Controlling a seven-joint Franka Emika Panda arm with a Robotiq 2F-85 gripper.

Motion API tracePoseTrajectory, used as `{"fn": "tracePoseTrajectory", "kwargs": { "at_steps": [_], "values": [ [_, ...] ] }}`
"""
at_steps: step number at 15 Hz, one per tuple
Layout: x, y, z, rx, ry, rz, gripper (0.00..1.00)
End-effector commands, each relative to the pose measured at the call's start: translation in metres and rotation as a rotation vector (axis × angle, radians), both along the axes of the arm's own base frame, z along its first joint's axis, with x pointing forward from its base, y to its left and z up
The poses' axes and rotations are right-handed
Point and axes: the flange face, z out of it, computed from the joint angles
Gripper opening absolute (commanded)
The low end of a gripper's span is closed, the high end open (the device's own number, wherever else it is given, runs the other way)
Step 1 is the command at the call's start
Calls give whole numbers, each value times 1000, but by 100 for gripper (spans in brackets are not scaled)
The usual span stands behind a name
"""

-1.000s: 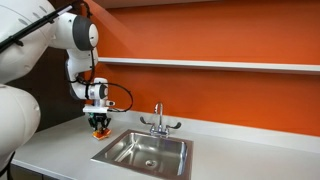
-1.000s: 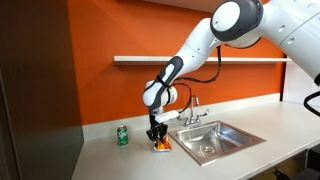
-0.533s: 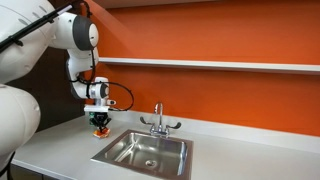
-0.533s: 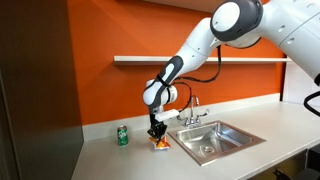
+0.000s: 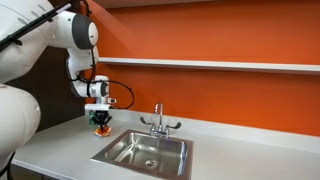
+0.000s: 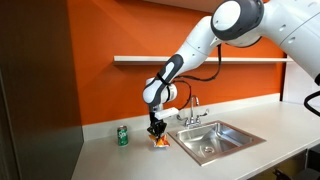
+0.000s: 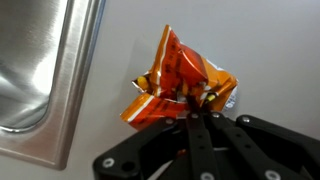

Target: Put the packet in the sink

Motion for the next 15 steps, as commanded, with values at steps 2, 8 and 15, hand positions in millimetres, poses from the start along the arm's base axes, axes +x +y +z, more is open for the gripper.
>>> {"fn": "tracePoseTrajectory", "kwargs": {
  "at_steps": [2, 8, 15],
  "values": [
    [-3, -2, 31, -40, -17, -3, 0],
    [-9, -11, 46, -51, -20, -21, 0],
    [-14, -47, 54, -68, -23, -89, 0]
  ]
}}
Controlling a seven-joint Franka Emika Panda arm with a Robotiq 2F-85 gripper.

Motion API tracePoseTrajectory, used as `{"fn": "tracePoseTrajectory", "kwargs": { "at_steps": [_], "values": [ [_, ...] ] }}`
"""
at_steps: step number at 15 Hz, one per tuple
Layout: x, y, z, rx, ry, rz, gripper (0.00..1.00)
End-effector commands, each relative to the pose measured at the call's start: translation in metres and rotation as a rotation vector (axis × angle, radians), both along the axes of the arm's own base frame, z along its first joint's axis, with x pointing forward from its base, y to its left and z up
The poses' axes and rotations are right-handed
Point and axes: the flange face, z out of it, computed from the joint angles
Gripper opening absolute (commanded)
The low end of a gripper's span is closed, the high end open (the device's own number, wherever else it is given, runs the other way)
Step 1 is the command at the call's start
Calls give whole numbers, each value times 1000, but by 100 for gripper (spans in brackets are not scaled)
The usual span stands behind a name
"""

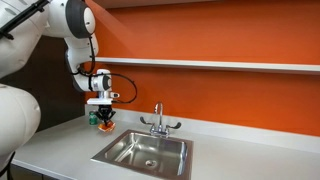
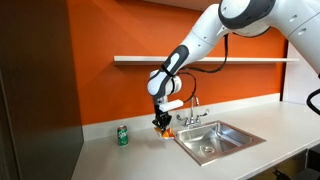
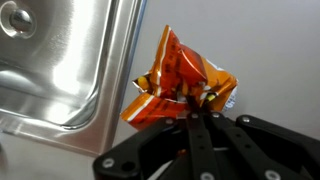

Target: Put the packet in the sink

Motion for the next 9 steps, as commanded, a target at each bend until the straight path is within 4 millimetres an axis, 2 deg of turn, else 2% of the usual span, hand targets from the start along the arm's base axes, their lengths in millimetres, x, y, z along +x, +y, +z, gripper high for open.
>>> {"fn": "tracePoseTrajectory", "kwargs": {
  "at_steps": [1, 9],
  "values": [
    [-9, -26, 16, -31, -6, -54, 0],
    [-17, -89, 26, -55, -7, -157, 0]
  ]
}}
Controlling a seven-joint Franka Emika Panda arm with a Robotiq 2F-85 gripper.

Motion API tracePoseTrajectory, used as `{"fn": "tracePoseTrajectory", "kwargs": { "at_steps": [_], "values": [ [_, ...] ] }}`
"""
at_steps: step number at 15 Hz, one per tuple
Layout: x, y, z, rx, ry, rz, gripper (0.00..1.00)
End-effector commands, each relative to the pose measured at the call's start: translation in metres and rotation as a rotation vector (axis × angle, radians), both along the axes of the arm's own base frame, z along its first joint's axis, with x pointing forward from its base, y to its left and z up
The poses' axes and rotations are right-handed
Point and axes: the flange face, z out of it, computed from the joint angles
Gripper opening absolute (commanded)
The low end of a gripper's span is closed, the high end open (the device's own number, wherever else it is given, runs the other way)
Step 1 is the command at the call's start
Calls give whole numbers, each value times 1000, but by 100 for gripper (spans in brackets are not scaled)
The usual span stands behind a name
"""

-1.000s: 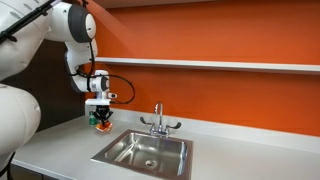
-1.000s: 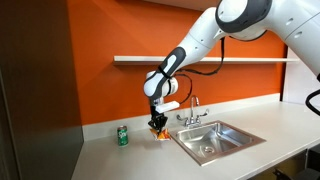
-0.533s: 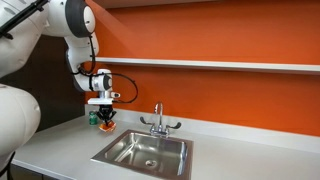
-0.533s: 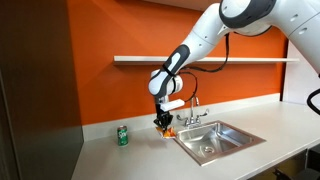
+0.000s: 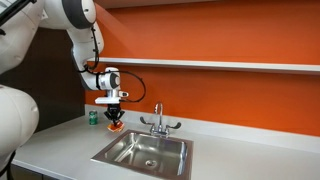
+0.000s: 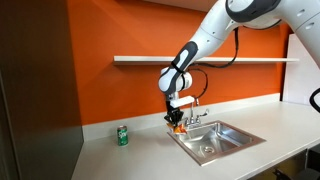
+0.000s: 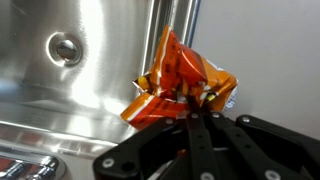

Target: Put the packet in the sink

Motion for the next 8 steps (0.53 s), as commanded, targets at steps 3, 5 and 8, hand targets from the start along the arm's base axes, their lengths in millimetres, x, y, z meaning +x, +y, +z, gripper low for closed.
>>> {"fn": "tracePoseTrajectory", "kwargs": {
  "at_steps": [3, 5, 8],
  "values": [
    [-16, -48, 16, -23, -8, -92, 0],
    [-20, -69, 18, -24, -7, -130, 0],
    [-25, -102, 20, -28, -4, -184, 0]
  ]
}}
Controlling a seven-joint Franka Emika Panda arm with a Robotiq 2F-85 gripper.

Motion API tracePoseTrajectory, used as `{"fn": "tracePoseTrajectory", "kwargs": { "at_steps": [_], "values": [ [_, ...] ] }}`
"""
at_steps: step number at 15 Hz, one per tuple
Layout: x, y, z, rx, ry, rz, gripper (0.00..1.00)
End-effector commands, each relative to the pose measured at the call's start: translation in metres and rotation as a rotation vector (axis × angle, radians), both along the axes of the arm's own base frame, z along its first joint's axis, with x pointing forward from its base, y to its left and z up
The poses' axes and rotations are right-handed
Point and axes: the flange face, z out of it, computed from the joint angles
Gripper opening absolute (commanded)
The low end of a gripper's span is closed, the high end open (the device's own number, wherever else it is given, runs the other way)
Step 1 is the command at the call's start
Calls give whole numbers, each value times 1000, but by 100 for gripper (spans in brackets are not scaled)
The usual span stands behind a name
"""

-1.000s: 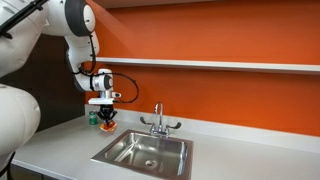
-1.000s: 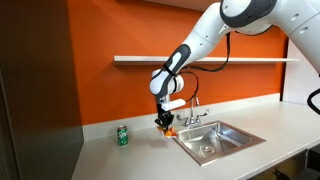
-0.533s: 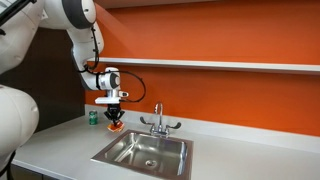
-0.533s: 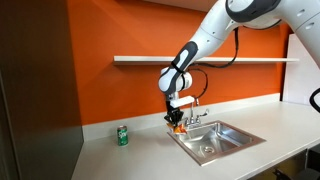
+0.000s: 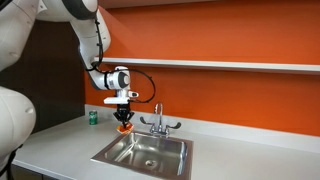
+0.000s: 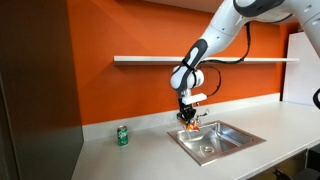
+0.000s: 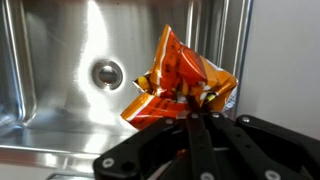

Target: Put the packet in the sink

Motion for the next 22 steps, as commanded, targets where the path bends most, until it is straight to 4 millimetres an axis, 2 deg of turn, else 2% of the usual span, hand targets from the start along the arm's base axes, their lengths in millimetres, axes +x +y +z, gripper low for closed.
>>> {"fn": "tracePoseTrajectory", "kwargs": {
  "at_steps": [1, 5, 9, 13, 22],
  "values": [
    [-14, -38, 12, -12, -16, -75, 0],
    [-21, -74, 12, -17, -12, -137, 0],
    [-25, -93, -1, -19, -1, -172, 0],
    [-33, -96, -22, -16, 19, -180, 0],
    [-43, -96, -91, -12, 61, -187, 0]
  ]
}}
